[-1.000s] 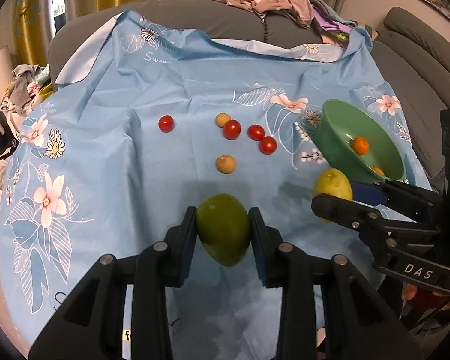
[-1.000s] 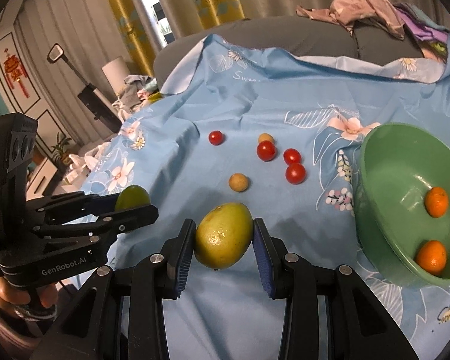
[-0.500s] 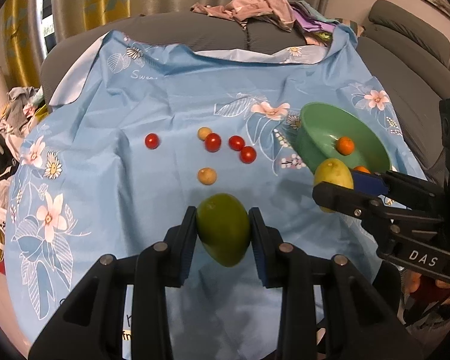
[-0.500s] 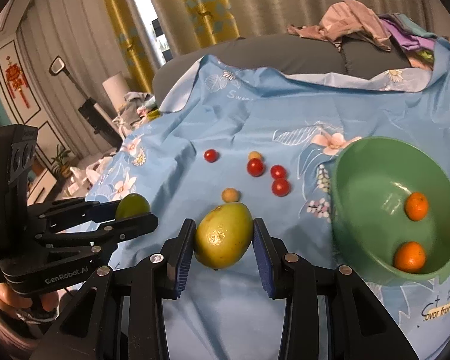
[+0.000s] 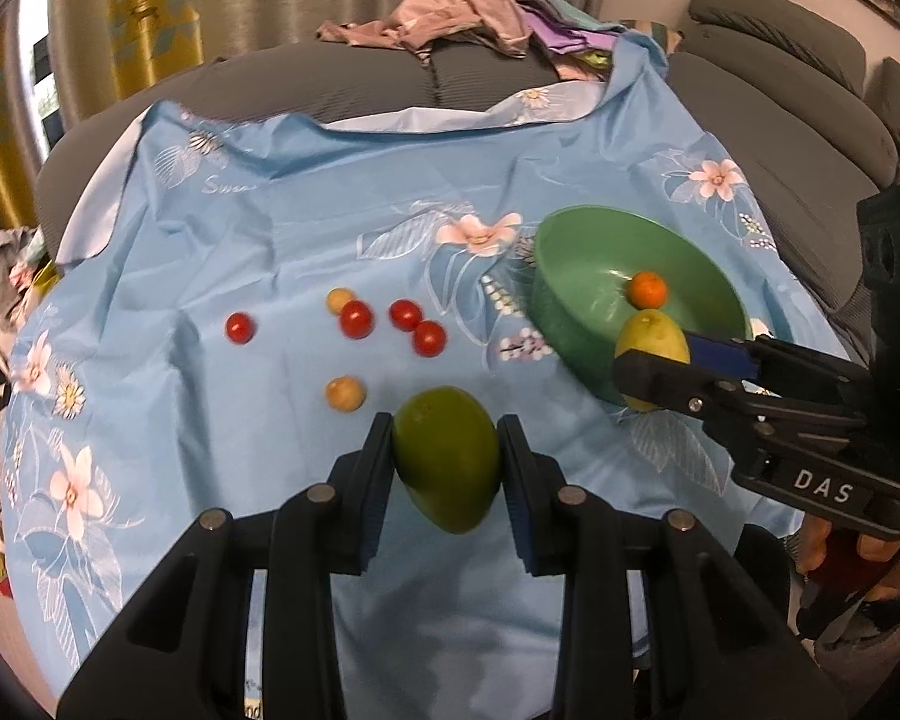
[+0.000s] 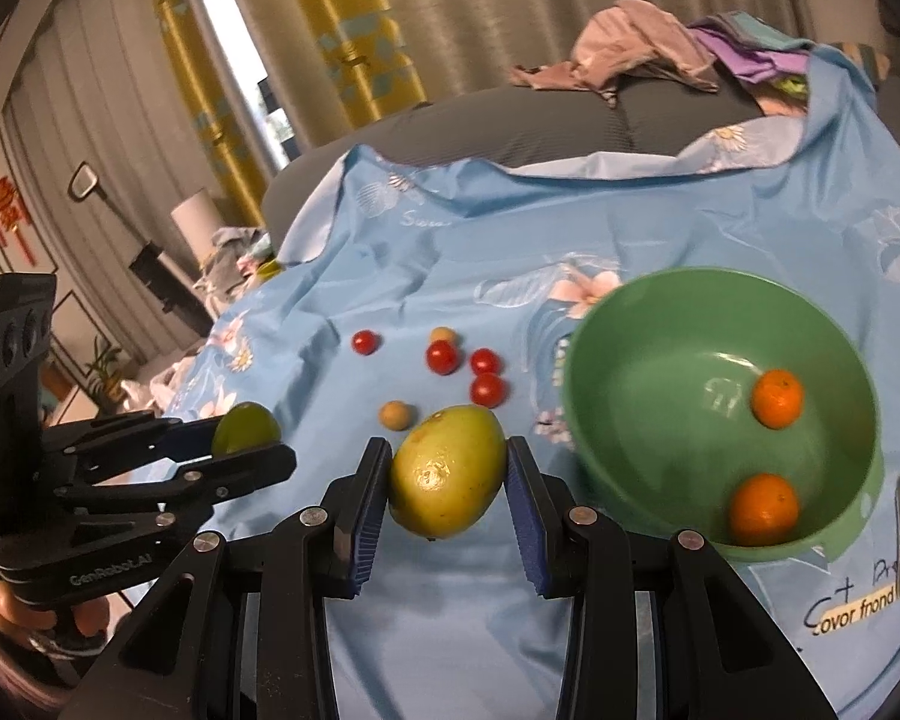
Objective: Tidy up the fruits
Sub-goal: 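Carry both plums over the green bowl and open both tools to release them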
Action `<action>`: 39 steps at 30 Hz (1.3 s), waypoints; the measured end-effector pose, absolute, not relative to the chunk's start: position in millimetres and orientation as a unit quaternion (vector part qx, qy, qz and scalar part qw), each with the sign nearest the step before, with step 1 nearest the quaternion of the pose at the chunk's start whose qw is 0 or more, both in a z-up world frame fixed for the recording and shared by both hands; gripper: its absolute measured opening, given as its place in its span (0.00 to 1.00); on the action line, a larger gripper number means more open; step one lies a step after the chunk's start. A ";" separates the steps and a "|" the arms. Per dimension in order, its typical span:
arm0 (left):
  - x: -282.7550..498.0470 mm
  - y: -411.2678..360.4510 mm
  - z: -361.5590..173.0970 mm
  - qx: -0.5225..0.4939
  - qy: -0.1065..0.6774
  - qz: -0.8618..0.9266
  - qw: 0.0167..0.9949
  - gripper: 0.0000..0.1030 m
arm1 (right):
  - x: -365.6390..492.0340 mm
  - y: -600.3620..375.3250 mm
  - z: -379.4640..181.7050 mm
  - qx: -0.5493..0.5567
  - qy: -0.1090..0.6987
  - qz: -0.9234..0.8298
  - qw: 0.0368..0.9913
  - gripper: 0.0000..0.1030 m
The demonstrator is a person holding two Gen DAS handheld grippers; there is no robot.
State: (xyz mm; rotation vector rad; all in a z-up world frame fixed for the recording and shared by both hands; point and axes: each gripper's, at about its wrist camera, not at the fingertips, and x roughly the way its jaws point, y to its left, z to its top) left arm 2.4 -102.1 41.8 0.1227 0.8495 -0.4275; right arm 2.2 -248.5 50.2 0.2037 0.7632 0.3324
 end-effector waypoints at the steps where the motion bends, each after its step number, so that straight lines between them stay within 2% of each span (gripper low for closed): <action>1: 4.2 -105.7 41.9 0.061 0.409 -0.209 0.886 0.33 | 2.8 -252.9 49.1 0.102 0.370 0.157 0.910 0.39; 21: 57.6 -217.3 25.8 0.098 0.403 -0.309 0.856 0.33 | 6.9 -332.1 26.1 0.122 0.379 0.039 0.917 0.39; 33: 67.7 -230.3 10.3 0.107 0.423 -0.308 0.846 0.32 | 11.7 -332.0 17.4 0.095 0.395 0.033 0.913 0.39; 35: 67.6 -228.7 10.4 0.105 0.422 -0.309 0.846 0.35 | 11.4 -330.2 17.1 0.092 0.398 0.032 0.912 0.39; 38: 63.9 -226.0 13.1 0.108 0.416 -0.304 0.850 0.44 | 10.1 -329.2 20.0 0.092 0.396 0.032 0.913 0.39; 39: 61.2 -224.7 15.3 0.111 0.412 -0.300 0.853 0.54 | 9.2 -329.2 21.3 0.093 0.394 0.031 0.914 0.39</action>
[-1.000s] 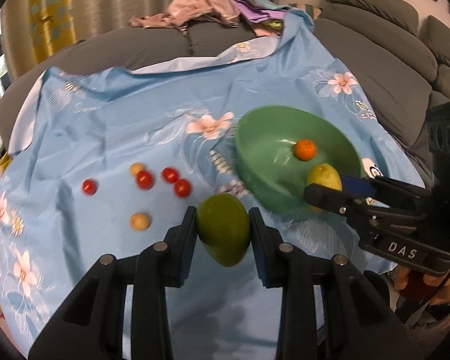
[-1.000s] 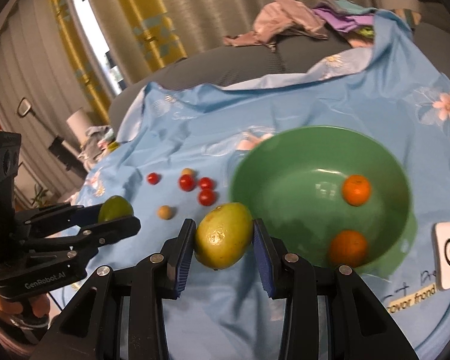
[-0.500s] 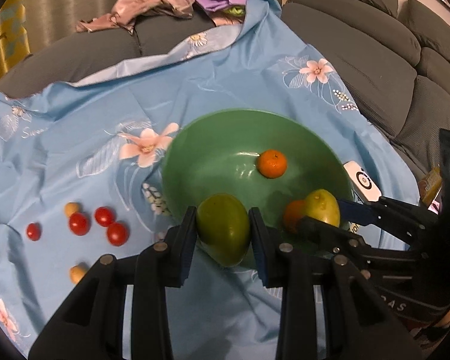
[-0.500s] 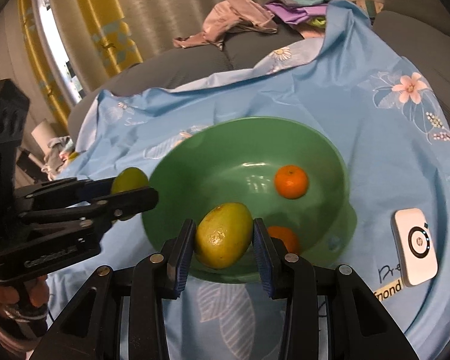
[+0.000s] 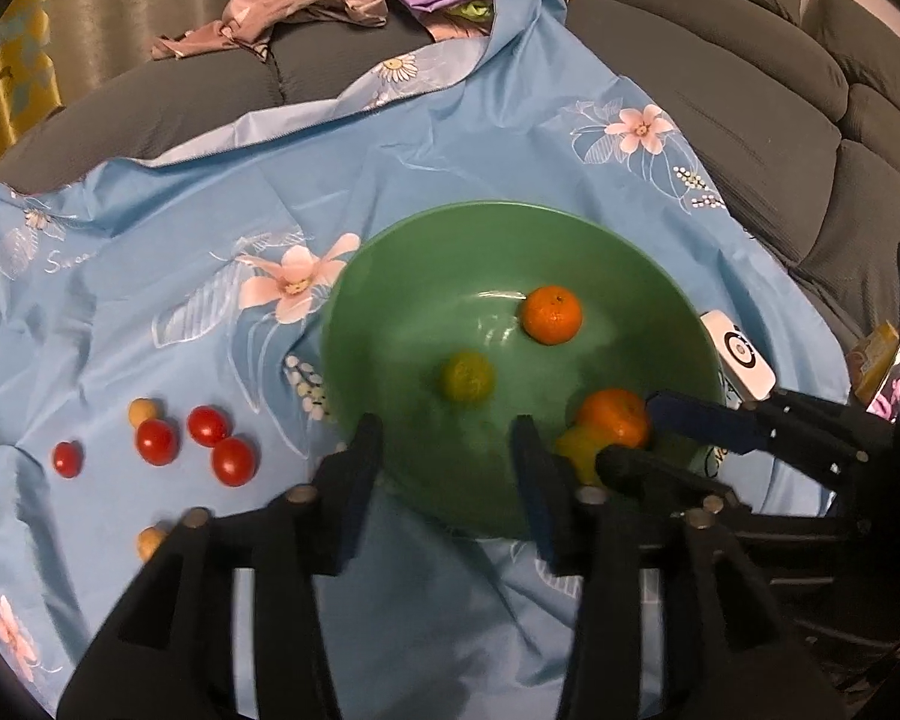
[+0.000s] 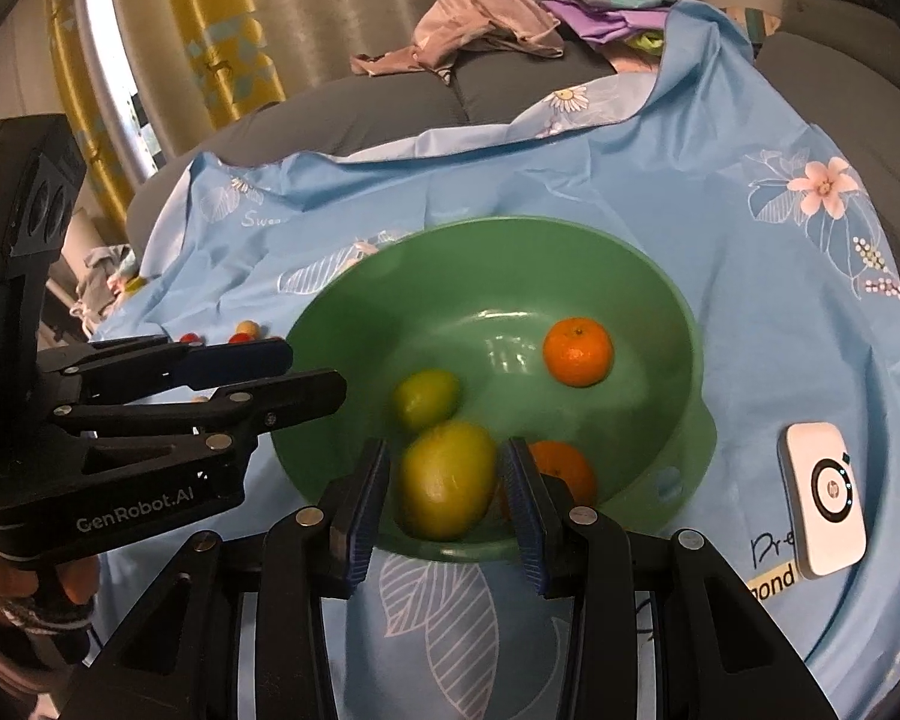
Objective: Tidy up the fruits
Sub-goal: 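Carry both plums over the green bowl and open both tools to release them, then move both open tools back toward the remaining small fruits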
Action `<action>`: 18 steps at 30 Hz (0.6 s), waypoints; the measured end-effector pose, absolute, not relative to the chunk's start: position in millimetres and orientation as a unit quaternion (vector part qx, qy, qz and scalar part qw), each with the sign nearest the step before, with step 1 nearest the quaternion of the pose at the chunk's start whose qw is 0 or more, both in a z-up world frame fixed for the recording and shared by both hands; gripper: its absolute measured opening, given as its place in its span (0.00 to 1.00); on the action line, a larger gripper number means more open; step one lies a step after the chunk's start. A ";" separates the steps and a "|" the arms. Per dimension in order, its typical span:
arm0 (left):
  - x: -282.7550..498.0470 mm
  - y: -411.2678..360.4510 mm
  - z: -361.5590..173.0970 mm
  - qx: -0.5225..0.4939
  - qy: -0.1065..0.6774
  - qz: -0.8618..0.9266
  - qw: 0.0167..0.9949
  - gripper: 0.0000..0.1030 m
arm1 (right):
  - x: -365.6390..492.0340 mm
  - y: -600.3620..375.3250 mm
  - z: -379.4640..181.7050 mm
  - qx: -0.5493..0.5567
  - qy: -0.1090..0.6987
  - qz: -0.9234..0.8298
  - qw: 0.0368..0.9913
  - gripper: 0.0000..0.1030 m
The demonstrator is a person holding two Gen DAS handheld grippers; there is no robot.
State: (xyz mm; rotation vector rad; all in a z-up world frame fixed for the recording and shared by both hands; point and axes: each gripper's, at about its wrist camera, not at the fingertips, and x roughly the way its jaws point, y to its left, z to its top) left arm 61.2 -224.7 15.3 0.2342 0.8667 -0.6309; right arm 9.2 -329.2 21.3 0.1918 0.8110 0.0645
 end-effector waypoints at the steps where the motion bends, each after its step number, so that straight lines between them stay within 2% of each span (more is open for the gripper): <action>1: 59.2 -222.3 16.8 0.114 0.407 -0.295 0.857 0.61 | 7.9 -329.4 23.1 0.094 0.391 0.031 0.915 0.39; 7: 43.7 -201.1 30.0 0.110 0.397 -0.268 0.871 0.80 | -1.2 -328.0 36.5 0.099 0.374 0.036 0.921 0.39; 18: 15.6 -133.6 32.9 0.097 0.412 -0.194 0.885 0.81 | -12.5 -295.5 54.4 0.084 0.365 0.082 0.924 0.39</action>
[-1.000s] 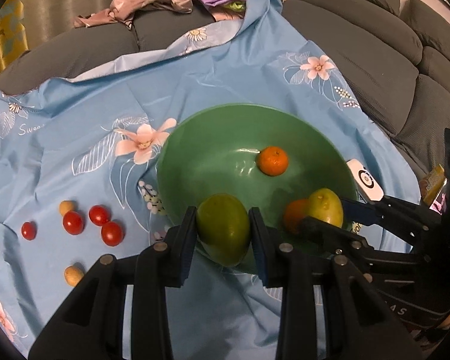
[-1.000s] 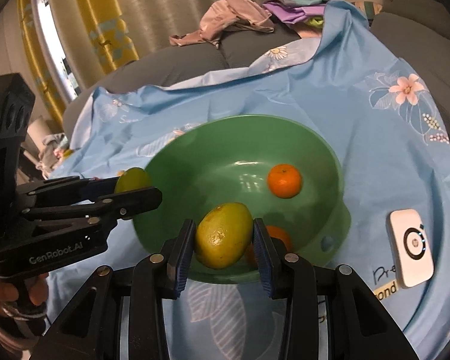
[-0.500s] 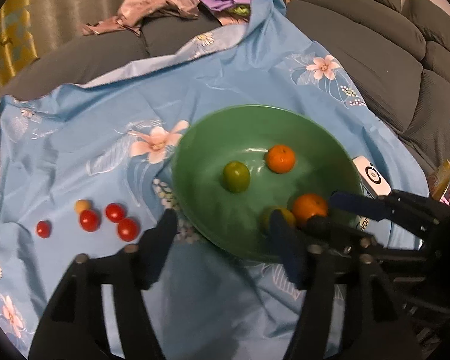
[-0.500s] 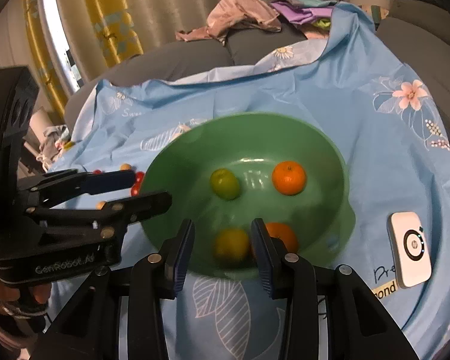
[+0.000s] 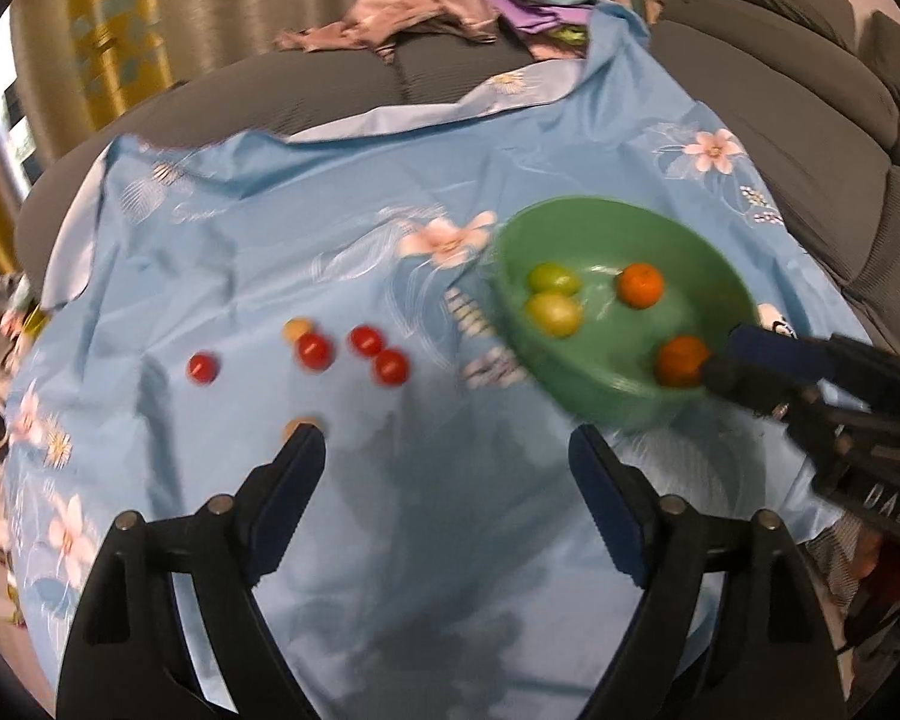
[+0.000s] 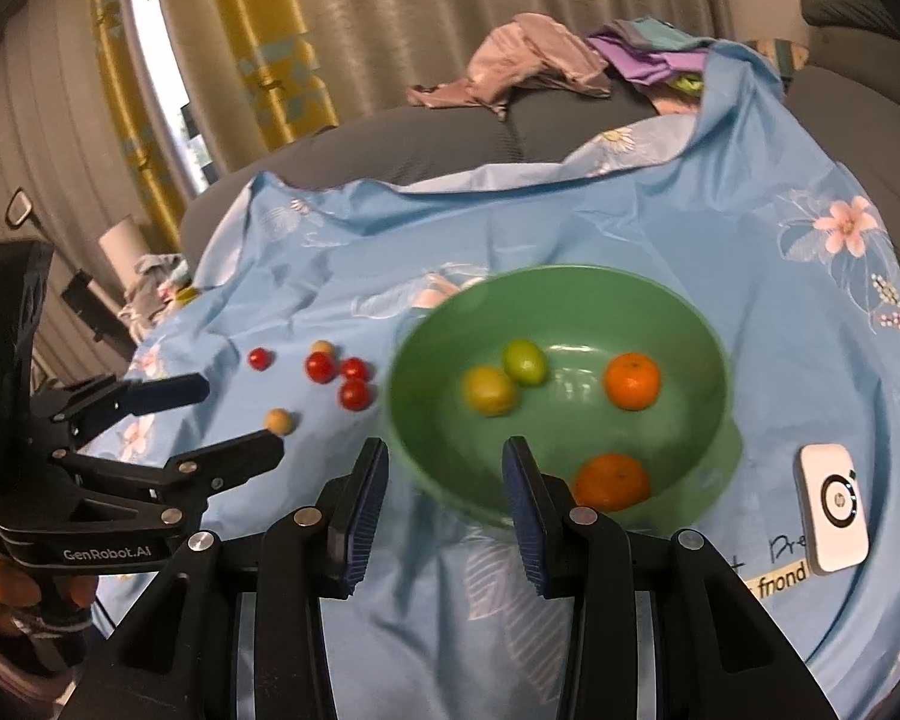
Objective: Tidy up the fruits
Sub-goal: 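Move both open tools back toward the remaining small fruits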
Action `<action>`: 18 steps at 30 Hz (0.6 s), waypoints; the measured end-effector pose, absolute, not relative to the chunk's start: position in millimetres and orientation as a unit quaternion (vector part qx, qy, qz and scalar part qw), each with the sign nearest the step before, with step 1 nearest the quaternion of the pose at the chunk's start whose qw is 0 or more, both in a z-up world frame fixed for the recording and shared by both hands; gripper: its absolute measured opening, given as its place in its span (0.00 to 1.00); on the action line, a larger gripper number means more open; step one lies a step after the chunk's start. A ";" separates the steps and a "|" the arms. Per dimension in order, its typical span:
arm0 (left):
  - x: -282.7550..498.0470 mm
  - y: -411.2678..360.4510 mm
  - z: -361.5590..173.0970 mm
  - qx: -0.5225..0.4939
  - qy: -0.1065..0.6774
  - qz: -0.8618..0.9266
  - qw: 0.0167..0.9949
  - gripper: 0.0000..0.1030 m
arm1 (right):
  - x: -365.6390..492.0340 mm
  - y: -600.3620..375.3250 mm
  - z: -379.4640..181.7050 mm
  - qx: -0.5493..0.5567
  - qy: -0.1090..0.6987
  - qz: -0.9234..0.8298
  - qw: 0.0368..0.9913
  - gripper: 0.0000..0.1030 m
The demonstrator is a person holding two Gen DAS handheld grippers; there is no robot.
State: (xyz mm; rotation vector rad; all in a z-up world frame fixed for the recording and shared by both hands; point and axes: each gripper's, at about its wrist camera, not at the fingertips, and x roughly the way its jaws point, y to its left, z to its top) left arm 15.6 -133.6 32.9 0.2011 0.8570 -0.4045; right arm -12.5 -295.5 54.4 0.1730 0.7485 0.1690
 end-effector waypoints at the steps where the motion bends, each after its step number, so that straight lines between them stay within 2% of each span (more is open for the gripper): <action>1: 14.0 -125.8 31.5 0.092 0.415 -0.186 0.886 0.81 | -13.9 -290.8 56.2 0.079 0.364 0.087 0.924 0.39; 9: -1.1 -39.7 2.7 0.033 0.463 -0.107 0.879 0.81 | -15.8 -265.8 58.2 0.057 0.370 0.115 0.920 0.39; 18: -11.8 -13.8 -12.1 -0.003 0.479 -0.098 0.872 0.81 | -13.3 -229.9 47.2 0.026 0.398 0.147 0.905 0.39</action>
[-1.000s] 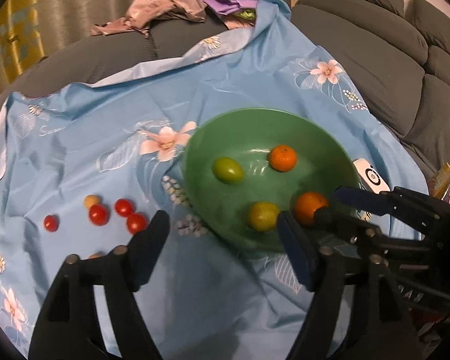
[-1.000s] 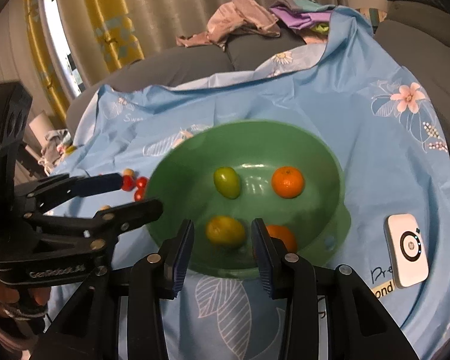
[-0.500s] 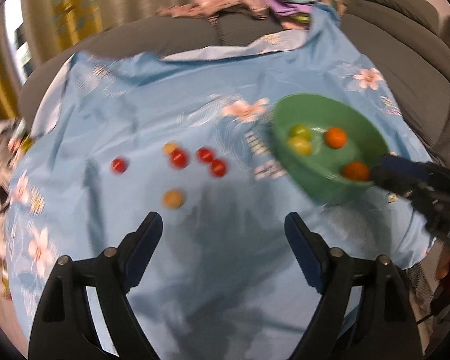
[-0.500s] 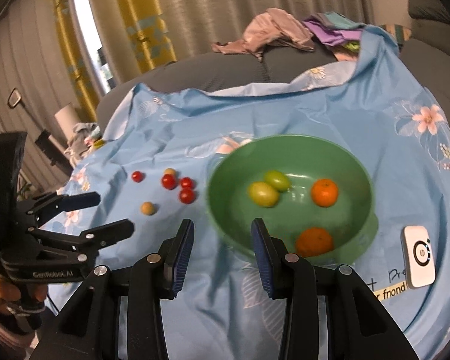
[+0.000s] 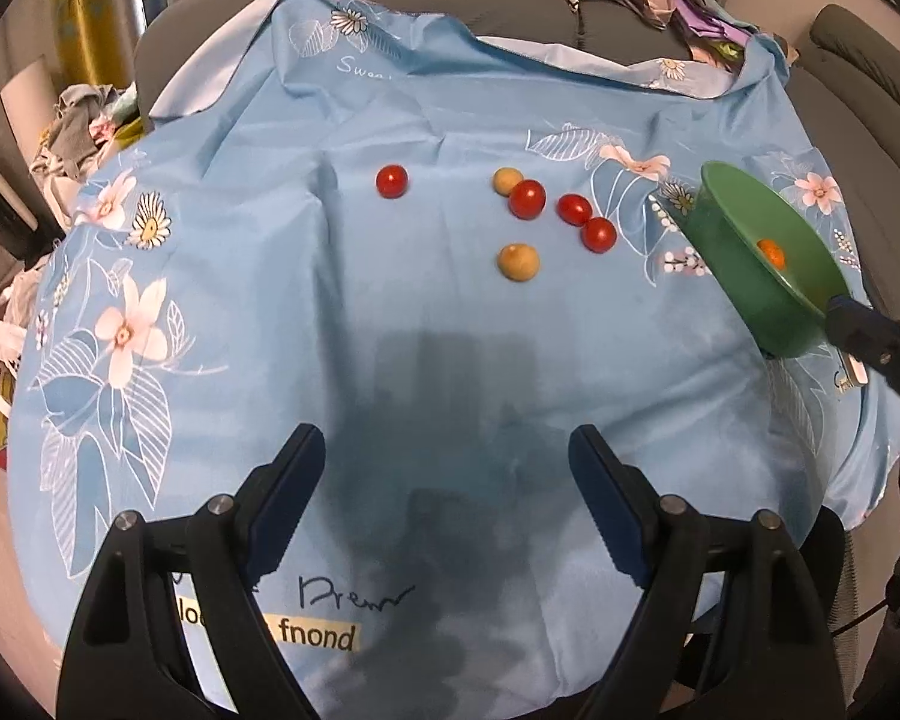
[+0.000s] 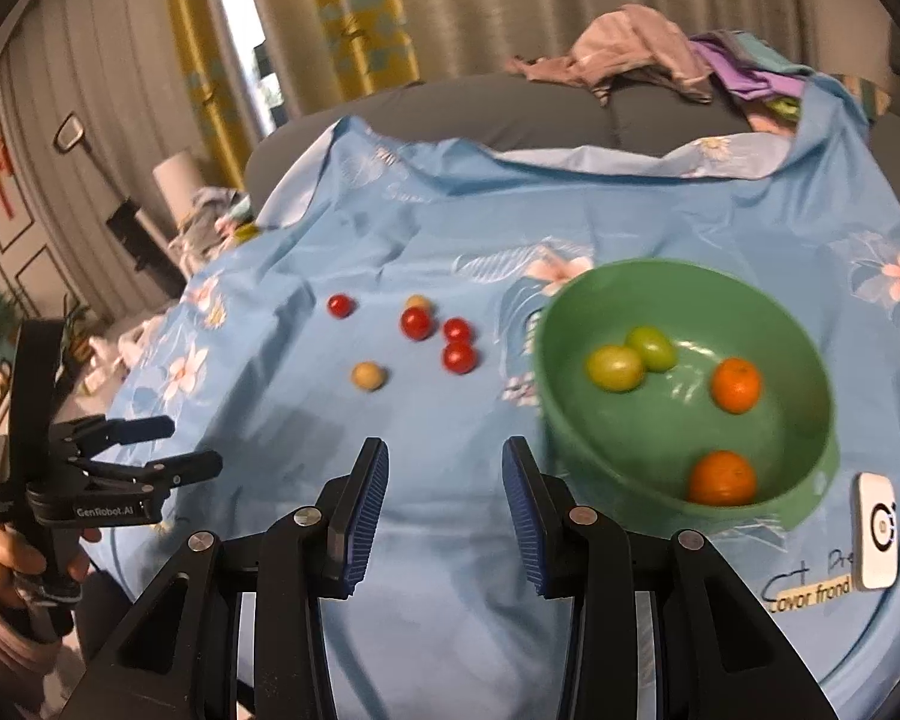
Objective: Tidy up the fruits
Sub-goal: 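Move both open tools back toward the remaining small fruits, then grasp a small yellow fruit with the left tool while the right tool grasps another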
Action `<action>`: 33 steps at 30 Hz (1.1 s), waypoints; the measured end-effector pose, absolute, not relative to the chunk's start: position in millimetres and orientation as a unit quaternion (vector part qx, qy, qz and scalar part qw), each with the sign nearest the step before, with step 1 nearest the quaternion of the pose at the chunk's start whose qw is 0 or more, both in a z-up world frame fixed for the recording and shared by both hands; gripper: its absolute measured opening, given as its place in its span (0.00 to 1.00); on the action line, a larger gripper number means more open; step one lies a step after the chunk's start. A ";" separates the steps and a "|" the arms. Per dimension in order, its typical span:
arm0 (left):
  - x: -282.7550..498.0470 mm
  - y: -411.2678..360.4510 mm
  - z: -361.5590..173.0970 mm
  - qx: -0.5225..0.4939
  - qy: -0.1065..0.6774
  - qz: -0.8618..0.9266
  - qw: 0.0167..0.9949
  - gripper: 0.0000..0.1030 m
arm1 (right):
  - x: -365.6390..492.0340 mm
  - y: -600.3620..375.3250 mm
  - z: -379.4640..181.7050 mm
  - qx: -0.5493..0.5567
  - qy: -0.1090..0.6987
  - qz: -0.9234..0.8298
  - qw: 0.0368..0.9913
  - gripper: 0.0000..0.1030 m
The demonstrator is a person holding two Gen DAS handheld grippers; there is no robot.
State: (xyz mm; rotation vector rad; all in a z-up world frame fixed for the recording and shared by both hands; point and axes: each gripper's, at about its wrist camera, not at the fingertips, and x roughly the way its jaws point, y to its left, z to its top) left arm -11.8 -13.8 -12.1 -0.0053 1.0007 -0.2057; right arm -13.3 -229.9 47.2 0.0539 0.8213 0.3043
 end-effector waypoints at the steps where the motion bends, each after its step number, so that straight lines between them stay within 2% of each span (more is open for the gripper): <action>1: -11.4 -13.3 -12.5 -0.004 0.479 -0.101 0.872 0.81 | -13.1 -225.8 44.5 0.022 0.403 0.150 0.903 0.39; 11: -1.9 -12.8 -25.6 -0.020 0.488 -0.125 0.864 0.81 | 1.3 -208.1 28.0 0.023 0.425 0.168 0.889 0.39; 21: 45.9 -39.6 -34.8 -0.005 0.485 -0.150 0.862 0.80 | 31.6 -196.5 0.3 0.029 0.447 0.183 0.875 0.39; 26: 78.4 -55.8 -43.8 -0.004 0.490 -0.164 0.856 0.70 | 37.7 -202.8 -7.6 0.033 0.452 0.180 0.873 0.39; 30: 102.4 -68.3 -51.2 0.000 0.497 -0.169 0.851 0.58 | 43.0 -207.2 -11.6 0.037 0.453 0.181 0.872 0.39; 32: 109.4 -72.0 -53.6 0.005 0.499 -0.168 0.850 0.57 | 45.4 -208.1 -13.4 0.037 0.454 0.183 0.871 0.39; 33: 112.9 -73.5 -55.0 0.007 0.500 -0.166 0.850 0.53 | 46.7 -208.3 -14.3 0.037 0.454 0.184 0.871 0.39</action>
